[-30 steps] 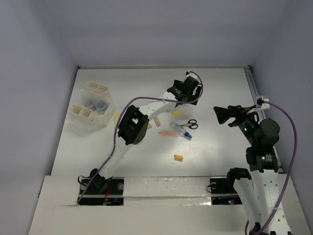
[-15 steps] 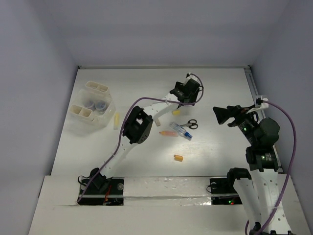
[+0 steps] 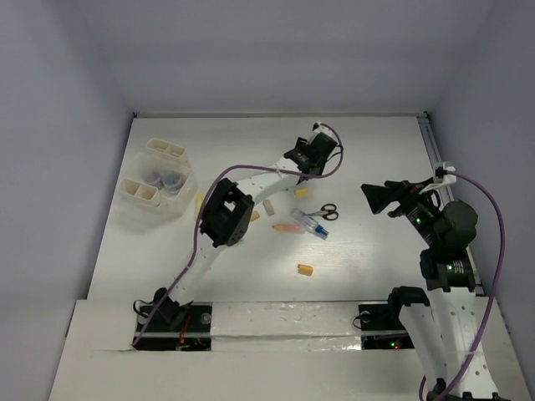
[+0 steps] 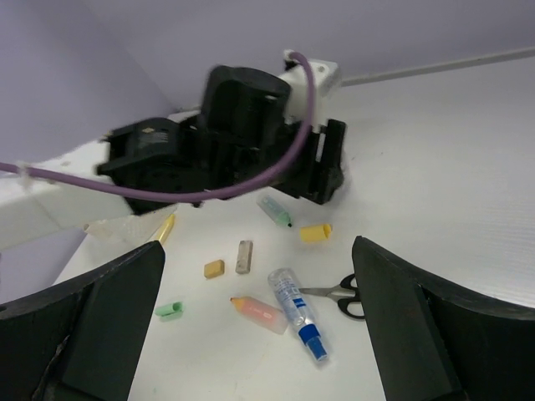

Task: Sort the stationery into containers
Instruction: Pick up the stationery from the center of the board, then place the stationery in the storage box.

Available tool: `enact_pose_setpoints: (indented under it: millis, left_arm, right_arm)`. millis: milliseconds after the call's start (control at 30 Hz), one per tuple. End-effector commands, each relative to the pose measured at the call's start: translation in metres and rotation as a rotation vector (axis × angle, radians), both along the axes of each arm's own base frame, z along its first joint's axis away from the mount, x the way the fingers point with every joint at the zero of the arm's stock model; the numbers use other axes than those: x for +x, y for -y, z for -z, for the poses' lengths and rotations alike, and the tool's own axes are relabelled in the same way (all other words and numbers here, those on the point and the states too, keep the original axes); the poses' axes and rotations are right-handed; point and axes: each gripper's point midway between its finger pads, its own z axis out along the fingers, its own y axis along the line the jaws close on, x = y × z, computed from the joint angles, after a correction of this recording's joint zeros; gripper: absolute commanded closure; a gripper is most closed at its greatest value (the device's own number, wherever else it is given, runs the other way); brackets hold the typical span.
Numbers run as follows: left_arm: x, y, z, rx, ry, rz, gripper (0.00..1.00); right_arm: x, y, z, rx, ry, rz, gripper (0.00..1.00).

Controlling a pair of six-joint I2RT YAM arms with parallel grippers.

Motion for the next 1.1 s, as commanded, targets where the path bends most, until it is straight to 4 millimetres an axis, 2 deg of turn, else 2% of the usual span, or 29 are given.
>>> enact_pose_setpoints:
  millis: [0,33,100,133,167,200,233,300,333,367,400,433,467,500,567,600,733,833,1067]
  left_arm:
    - [0.006,-0.041,-0.177,-0.176,0.263,-0.087,0.63]
    - [-0.004,-0.069,-0.203,-0.194,0.287,-0.115,0.64]
    - [-0.015,-0.099,-0.225,-0.223,0.312,-0.158,0.65]
    - [-0.029,-0.134,-0.238,-0.230,0.326,-0.200,0.65]
    - [-0.036,-0.152,-0.242,-0.235,0.330,-0.225,0.66]
    - [-0.043,-0.171,-0.244,-0.242,0.334,-0.259,0.66]
    - [-0.057,-0.208,-0.246,-0.240,0.340,-0.311,0.66]
    - [-0.070,-0.248,-0.243,-0.262,0.339,-0.382,0.67]
    - [-0.088,-0.271,-0.239,-0.277,0.337,-0.404,0.67]
    - [-0.090,-0.303,-0.238,-0.278,0.350,-0.470,0.67]
    - [-0.098,-0.322,-0.217,-0.257,0.327,-0.508,0.67]
    - [-0.108,-0.340,-0.225,-0.279,0.354,-0.540,0.67]
    - [-0.109,-0.371,-0.220,-0.276,0.355,-0.610,0.67]
    - [-0.114,-0.376,-0.206,-0.297,0.322,-0.603,0.67]
    - [-0.115,-0.391,-0.193,-0.295,0.304,-0.636,0.67]
    - [-0.115,-0.401,-0.189,-0.289,0.301,-0.662,0.67]
    - [-0.108,-0.421,-0.155,-0.261,0.241,-0.722,0.67]
    - [-0.102,-0.425,-0.140,-0.263,0.213,-0.731,0.67]
    - [-0.095,-0.426,-0.121,-0.226,0.166,-0.731,0.66]
  right_arm:
    - [-0.001,-0.002,-0.013,-0.002,0.054,-0.019,0.00]
    - [-0.001,-0.002,-0.013,-0.002,0.051,-0.017,0.00]
    - [-0.001,-0.003,-0.013,-0.005,0.053,-0.020,0.00]
    - [-0.001,-0.003,-0.013,-0.005,0.050,-0.022,0.00]
    - [-0.002,-0.003,-0.014,-0.004,0.052,-0.023,0.00]
    - [-0.003,-0.004,-0.014,-0.005,0.053,-0.028,0.00]
    - [-0.003,-0.004,-0.015,-0.006,0.054,-0.029,0.00]
    - [-0.004,-0.004,-0.016,-0.004,0.058,-0.031,0.00]
    - [-0.004,-0.004,-0.016,-0.004,0.058,-0.030,0.00]
    - [-0.004,-0.004,-0.016,-0.006,0.059,-0.028,0.00]
    - [-0.005,-0.004,-0.015,-0.006,0.054,-0.032,0.00]
    - [-0.005,-0.005,-0.016,-0.006,0.056,-0.034,0.00]
    - [-0.006,-0.005,-0.017,-0.006,0.059,-0.039,0.00]
    - [-0.006,-0.005,-0.016,-0.006,0.057,-0.039,0.00]
    - [-0.006,-0.005,-0.016,-0.006,0.056,-0.039,0.00]
    - [-0.006,-0.005,-0.017,-0.006,0.057,-0.037,0.00]
    - [-0.007,-0.005,-0.016,-0.008,0.056,-0.040,0.00]
    - [-0.006,-0.005,-0.016,-0.006,0.054,-0.039,0.00]
    - [-0.006,-0.006,-0.015,-0.006,0.053,-0.042,0.00]
